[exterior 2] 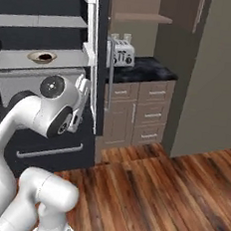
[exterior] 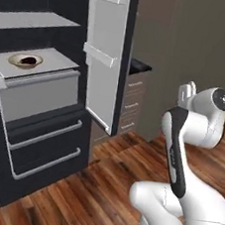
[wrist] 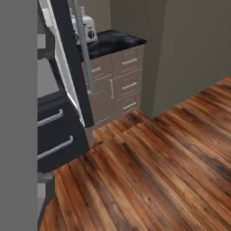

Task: Move the glass cup from next to the sink to the open cabinet. Then, move the bowl with the eggplant to the fridge to clear the area for faucet cleaning.

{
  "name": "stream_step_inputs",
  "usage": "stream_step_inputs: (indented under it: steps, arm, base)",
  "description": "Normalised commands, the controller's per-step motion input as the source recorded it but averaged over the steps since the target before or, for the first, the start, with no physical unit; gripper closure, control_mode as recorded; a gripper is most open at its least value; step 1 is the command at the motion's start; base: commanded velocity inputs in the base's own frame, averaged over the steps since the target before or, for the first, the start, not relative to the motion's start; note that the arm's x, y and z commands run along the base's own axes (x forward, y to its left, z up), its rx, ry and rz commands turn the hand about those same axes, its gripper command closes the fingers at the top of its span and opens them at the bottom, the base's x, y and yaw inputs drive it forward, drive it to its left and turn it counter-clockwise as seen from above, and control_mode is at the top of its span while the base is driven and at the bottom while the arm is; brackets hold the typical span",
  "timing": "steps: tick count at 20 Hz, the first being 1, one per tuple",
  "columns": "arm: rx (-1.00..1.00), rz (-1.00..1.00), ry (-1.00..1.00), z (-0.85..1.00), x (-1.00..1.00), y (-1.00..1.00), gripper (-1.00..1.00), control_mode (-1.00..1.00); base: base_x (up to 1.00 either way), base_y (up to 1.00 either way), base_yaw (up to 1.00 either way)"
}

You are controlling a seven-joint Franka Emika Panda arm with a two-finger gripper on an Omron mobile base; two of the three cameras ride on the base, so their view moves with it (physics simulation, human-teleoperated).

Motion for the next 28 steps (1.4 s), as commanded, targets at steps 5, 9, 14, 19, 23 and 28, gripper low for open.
stream_step_inputs:
  steps: [5,9,14,19,23,28]
  arm:
    - [0.0,0.0,0.0,0.0,0.0,0.0,-1.0,1.0]
    - [0.0,0.0,0.0,0.0,0.0,0.0,-1.0,1.0]
    - [0.0,0.0,0.0,0.0,0.0,0.0,-1.0,1.0]
    - [0.0,0.0,0.0,0.0,0.0,0.0,-1.0,1.0]
    - [0.0,0.0,0.0,0.0,0.0,0.0,-1.0,1.0]
    - [0.0,0.0,0.0,0.0,0.0,0.0,-1.0,1.0]
  base:
    - [-0.46,-0.52,-0.74]
    - [-0.28,-0.55,-0.78]
    - [-0.25,-0.62,-0.76]
    - [-0.21,-0.64,-0.78]
    - [-0.17,-0.63,-0.8]
    - [-0.03,-0.83,-0.78]
